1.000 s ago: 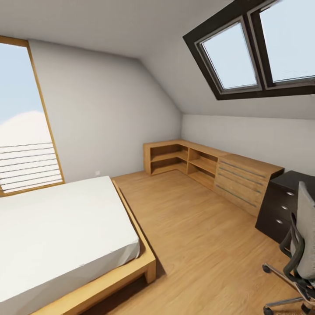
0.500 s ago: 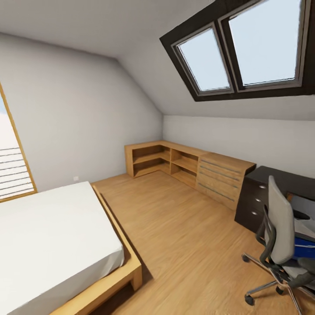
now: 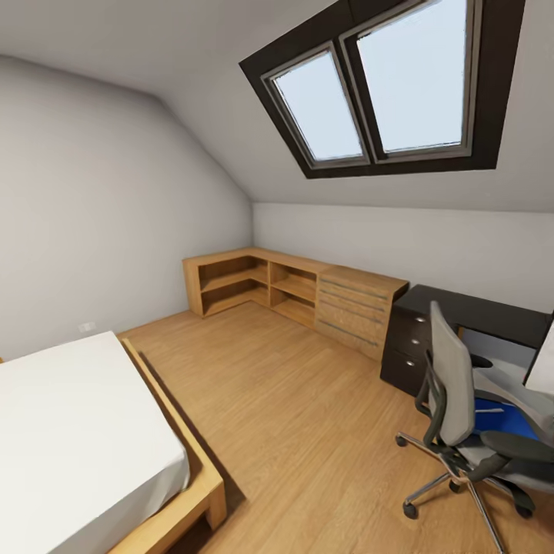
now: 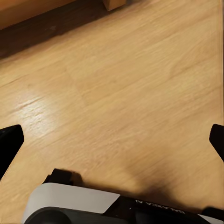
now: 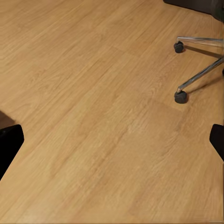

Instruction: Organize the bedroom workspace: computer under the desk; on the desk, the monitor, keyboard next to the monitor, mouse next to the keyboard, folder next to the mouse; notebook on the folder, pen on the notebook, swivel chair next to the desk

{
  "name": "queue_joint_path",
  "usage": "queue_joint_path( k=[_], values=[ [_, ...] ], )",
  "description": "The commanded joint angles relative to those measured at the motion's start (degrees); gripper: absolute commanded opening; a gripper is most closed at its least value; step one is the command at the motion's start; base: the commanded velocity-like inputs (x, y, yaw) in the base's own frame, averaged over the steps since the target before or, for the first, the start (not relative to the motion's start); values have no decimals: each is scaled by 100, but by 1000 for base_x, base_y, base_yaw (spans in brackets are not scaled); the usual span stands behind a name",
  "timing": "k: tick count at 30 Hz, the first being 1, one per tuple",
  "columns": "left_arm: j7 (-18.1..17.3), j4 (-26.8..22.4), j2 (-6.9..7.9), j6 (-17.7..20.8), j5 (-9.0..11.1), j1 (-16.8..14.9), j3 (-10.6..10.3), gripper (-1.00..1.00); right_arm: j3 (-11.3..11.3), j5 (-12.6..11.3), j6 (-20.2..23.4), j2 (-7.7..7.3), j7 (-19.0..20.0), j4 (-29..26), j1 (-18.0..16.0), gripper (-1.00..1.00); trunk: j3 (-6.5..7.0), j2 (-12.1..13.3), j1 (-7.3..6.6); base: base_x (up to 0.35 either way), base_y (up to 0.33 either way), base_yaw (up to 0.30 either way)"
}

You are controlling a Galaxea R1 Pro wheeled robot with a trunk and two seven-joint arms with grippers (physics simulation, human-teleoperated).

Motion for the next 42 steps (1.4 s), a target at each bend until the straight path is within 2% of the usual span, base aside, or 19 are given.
queue_joint_path(
  k=[1, 21, 38, 42],
  values=[
    [-14, 3, 0, -17, 40, -3, 0, 100, -1, -8, -14, 2, -7, 5, -5, 100, -14, -5, 2, 86, 42, -224],
    [-14, 3, 0, -17, 40, -3, 0, 100, 7, -1, -17, -5, 1, 5, -5, 100, -166, -5, 2, 7, 3, -178],
    [-18, 3, 0, -17, 40, -3, 0, 100, 21, 8, -27, -5, 2, 5, -5, 100, -204, -5, 2, 0, 0, -273],
    [-15, 3, 0, -17, 40, -3, 0, 100, 24, 74, -52, -5, 10, 34, -5, 100, -204, -5, 2, 0, 0, -291]
  ],
)
